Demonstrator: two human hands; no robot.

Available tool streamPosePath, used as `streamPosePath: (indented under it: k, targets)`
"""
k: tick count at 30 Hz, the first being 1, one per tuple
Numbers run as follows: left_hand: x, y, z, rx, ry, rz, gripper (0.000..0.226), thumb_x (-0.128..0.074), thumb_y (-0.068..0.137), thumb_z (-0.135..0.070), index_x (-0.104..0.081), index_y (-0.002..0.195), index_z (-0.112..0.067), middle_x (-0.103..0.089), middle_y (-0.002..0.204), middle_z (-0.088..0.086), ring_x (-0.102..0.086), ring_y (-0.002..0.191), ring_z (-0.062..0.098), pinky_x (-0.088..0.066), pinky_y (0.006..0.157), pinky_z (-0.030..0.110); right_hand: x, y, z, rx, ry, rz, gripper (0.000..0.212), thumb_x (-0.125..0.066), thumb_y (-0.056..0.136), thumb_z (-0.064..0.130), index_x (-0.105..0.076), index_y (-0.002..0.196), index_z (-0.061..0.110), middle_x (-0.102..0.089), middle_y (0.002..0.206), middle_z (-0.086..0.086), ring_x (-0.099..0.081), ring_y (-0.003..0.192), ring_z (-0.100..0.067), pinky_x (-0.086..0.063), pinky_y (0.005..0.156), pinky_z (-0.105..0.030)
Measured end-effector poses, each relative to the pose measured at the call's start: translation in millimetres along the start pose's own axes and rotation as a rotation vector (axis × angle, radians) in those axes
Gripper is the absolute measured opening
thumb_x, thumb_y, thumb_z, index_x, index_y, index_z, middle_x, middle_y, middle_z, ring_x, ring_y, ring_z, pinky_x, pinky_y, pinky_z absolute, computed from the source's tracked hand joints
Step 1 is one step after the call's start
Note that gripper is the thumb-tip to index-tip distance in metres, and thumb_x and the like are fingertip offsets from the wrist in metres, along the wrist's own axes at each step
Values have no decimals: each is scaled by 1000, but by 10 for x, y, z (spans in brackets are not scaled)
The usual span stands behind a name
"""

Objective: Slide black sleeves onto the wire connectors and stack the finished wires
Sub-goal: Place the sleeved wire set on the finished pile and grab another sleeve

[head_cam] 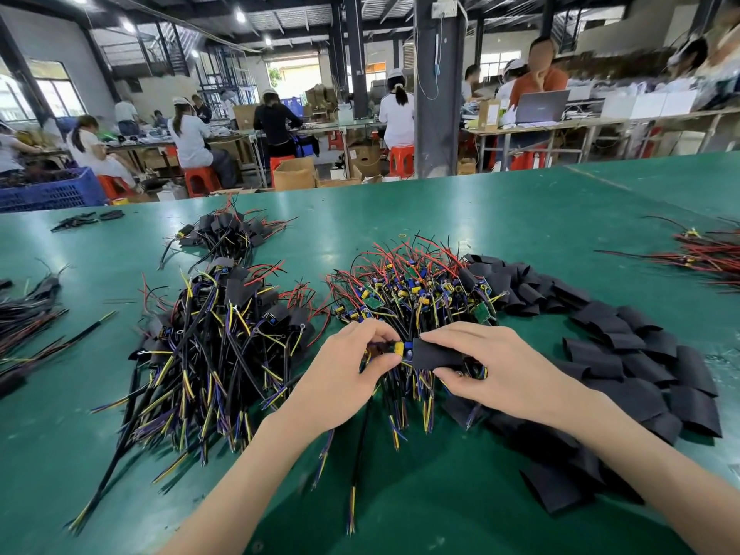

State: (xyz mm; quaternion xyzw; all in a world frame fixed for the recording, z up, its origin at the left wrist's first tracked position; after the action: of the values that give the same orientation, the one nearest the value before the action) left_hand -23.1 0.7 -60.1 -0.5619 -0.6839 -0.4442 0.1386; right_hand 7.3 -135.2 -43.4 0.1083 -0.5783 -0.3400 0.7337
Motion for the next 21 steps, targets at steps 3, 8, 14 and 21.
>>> streamPosePath:
  k: [3, 8, 14, 21]
  targets:
    - [2, 3, -7, -5, -5, -13, 16, -64, 88, -12, -60, 102, -18, -61, 96, -11, -53, 92, -5, -39, 84, 12, 18, -2, -13, -26, 39, -10, 37, -69, 78, 16, -65, 114, 7, -67, 96, 4, -57, 79, -7, -46, 77, -20]
    - [17, 10, 3, 8, -15, -25, 20, -66, 86, -7, -59, 99, -21, -60, 97, -6, -53, 91, -3, -39, 83, 11, 32, -24, -80, -94, 124, -37, 32, -72, 80, 13, -68, 111, 11, -67, 87, 8, -56, 74, -5, -44, 71, -15]
    - [-22, 0, -12, 17, -28, 0, 21, -67, 84, -10, -61, 99, -23, -62, 98, -4, -54, 90, -1, -41, 84, 13, 30, -15, -66, -90, 154, -46, 29, -72, 81, 14, -68, 109, 13, -66, 89, 12, -58, 76, -3, -46, 73, -19]
    - [-20, -14, 6, 77, -90, -12, 19, -71, 82, -9, -66, 97, -18, -67, 90, -11, -59, 85, -3, -45, 84, 17, -34, -16, 66, 39, -13, -26, 35, -69, 81, 14, -65, 114, 3, -67, 105, -1, -61, 88, -9, -47, 82, -22]
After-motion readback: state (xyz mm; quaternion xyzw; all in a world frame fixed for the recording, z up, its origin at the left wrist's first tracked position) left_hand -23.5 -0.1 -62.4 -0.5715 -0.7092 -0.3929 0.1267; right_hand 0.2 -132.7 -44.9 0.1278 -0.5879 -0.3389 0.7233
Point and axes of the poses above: each hand's wrist, its own y-axis towards the middle knuckle, its own x-axis out of the back of the hand, z = x × y, the point moved 9 cm from there along y, towards the middle knuckle
